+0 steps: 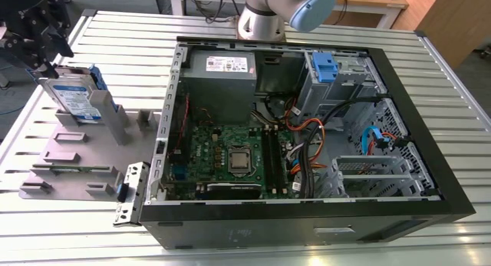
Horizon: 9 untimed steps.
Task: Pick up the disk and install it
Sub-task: 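Pick up the disk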
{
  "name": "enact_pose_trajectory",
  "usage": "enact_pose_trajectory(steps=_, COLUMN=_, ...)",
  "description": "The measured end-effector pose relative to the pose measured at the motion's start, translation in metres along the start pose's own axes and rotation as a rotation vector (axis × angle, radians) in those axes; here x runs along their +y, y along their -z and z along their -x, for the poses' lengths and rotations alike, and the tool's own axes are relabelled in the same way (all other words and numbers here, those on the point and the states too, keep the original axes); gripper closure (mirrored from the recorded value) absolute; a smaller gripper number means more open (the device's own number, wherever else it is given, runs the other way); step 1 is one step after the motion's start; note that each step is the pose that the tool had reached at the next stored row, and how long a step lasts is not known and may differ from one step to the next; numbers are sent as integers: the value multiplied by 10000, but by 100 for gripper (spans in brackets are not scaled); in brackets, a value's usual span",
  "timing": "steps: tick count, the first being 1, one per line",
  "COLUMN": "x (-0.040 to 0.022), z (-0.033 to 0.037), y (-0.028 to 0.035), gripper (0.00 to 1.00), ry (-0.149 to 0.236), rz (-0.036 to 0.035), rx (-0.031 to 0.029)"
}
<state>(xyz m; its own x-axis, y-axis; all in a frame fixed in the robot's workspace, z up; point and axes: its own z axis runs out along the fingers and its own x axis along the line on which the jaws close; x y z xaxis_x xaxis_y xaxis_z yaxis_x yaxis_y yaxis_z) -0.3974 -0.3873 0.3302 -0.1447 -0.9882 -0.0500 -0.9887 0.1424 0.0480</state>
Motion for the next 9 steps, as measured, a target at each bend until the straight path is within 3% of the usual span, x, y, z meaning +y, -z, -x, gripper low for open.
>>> enact_pose_trajectory(steps=9, x=12, z=-7, y=-151, gripper=41, ry=388, rz=-21, rx=15)
